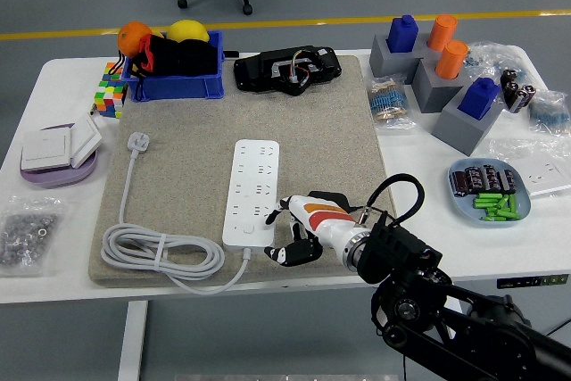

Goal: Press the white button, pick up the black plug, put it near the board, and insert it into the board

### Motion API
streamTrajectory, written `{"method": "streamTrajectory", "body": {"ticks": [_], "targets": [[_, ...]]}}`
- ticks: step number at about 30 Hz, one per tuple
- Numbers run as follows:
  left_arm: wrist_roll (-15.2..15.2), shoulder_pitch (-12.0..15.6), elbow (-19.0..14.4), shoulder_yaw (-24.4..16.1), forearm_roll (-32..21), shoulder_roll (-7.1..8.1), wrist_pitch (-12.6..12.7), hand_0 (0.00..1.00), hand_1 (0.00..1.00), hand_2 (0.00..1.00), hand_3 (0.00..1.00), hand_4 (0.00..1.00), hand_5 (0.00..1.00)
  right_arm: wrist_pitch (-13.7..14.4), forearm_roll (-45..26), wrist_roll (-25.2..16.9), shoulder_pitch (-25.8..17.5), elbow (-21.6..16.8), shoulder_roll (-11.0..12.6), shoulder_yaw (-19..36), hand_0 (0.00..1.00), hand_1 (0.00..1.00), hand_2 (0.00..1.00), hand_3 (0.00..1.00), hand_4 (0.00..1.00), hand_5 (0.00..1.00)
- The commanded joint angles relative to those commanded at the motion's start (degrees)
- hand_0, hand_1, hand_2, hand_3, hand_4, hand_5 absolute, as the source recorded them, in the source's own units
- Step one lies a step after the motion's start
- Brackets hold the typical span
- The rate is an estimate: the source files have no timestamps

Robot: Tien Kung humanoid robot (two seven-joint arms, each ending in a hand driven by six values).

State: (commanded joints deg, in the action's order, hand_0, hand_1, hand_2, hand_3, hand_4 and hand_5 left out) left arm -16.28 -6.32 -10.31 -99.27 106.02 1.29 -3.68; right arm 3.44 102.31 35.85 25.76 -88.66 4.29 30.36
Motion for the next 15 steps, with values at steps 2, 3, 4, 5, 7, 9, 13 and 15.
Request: {"method": "streamTrajectory", "body": {"ticks": [2,3,4,5,7,9,13,15], "targets": [[-0.02,-0.05,0.0,-0.03,0.05,0.01,-0.01,0.626,0.63,0.636,0.699,0.562,0.394,0.01,-0.36,-0.1,0.51,0.43,-0.22,-0.76,0.083,0.073,0.173,0.666,0.795,0.326],[-0.02,-0.04,0.0,0.0,-0.02,0.01,0.0,0.625,0.63,0.637,0.699,0.56,0.397,0.0,-0.42,-0.1,0.72,0.68,-0.35,-1.05,0.083,0.073,0.173,0.665,0.749,0.273],[-0.01,-0.02,0.0,0.05,-0.17,0.02,0.02,0.625,0.63,0.637,0.699,0.56,0.397,-0.01,-0.48,-0.1,1.03,1.07,-0.56,-1.39,0.083,0.073,0.173,0.665,0.749,0.273],[-0.02,-0.01,0.0,0.05,-0.24,0.02,0.02,0.625,0.63,0.637,0.699,0.56,0.397,-0.03,-0.53,-0.09,1.27,1.36,-0.72,-1.57,0.083,0.073,0.173,0.665,0.749,0.273],[-0.03,-0.01,0.0,0.07,-0.34,0.04,0.03,0.625,0.63,0.637,0.699,0.56,0.397,0.08,-0.42,-0.2,1.81,1.94,-1.07,-1.88,0.083,0.073,0.173,0.665,0.749,0.273],[-0.03,-0.05,0.0,0.16,-0.44,0.05,0.03,0.625,0.63,0.637,0.698,0.561,0.397,0.29,-0.41,-0.46,2.2,2.48,-1.42,-2.15,0.082,0.073,0.173,0.662,0.746,0.272],[-0.06,-0.2,0.0,0.3,-0.37,0.11,-0.01,0.625,0.63,0.637,0.698,0.561,0.397,0.6,-0.23,-0.89,2.76,3.53,-2.18,-2.5,0.082,0.073,0.173,0.662,0.746,0.272],[-0.07,-0.21,0.0,0.37,-0.41,0.12,-0.02,0.625,0.63,0.637,0.698,0.56,0.398,0.71,-0.12,-1.01,2.95,3.88,-2.49,-2.51,0.086,0.073,0.173,0.661,0.746,0.272]]}}
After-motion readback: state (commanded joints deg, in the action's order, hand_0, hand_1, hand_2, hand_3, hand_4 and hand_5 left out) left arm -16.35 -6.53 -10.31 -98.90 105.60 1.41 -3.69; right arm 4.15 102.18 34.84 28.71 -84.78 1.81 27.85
